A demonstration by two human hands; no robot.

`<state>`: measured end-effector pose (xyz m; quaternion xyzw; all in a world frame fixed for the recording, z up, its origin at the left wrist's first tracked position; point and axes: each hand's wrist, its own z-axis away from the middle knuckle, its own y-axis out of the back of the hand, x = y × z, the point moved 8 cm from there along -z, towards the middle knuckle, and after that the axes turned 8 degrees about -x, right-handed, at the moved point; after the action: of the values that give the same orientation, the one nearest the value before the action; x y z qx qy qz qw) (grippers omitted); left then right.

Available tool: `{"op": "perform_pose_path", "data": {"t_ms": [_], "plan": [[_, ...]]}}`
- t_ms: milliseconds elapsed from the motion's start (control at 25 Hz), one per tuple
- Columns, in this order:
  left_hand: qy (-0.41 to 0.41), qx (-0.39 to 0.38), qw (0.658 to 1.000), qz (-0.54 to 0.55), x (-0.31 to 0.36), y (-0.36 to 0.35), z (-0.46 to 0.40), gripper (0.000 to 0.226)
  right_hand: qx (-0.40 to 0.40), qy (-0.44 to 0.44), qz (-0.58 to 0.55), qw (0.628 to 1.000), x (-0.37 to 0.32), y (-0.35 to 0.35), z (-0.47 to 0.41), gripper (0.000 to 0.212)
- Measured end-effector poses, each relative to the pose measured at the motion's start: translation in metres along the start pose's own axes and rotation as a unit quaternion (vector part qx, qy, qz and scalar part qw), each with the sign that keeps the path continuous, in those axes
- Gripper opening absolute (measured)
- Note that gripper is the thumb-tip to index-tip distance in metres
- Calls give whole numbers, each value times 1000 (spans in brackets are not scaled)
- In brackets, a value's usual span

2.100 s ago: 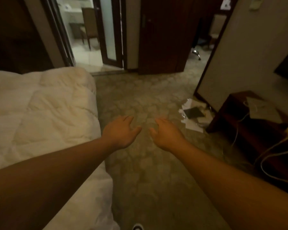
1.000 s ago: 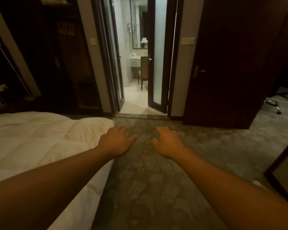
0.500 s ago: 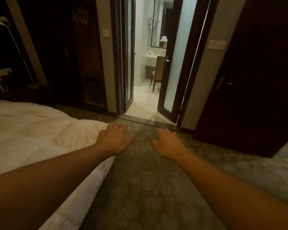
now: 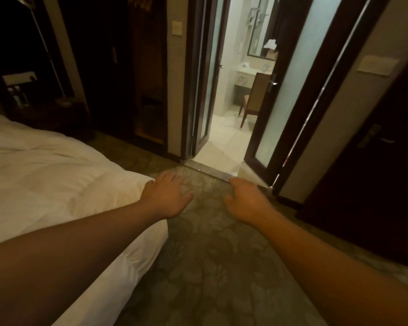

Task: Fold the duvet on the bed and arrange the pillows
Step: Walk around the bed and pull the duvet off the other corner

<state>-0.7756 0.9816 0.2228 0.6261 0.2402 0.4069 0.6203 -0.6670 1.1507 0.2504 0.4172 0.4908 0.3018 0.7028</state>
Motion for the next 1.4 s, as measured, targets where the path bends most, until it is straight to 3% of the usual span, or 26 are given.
{"op": "perform_pose_path", "data": {"t_ms": [280, 480, 760, 1000, 1240, 1400], "plan": [[79, -28, 996, -35, -26, -23, -116, 70, -72, 39, -6, 997, 38, -11, -157, 51], [183, -59, 981, -35, -44, -37, -187, 69, -117, 94, 30, 988, 55, -10, -262, 55], [271, -81, 959, -7, -82, -52, -237, 69, -201, 172, 26, 964, 49, -37, -356, 37], [321, -110, 940, 31, -131, -92, -266, 69, -252, 187, 46, 949, 29, -91, -428, 36], [361, -140, 917, 98, -187, -148, -301, 67, -292, 184, 99, 933, 14, -178, -508, 55], [390, -170, 894, 143, -206, -196, -316, 65, -339, 159, 98, 922, 10, -220, -538, 44]]}}
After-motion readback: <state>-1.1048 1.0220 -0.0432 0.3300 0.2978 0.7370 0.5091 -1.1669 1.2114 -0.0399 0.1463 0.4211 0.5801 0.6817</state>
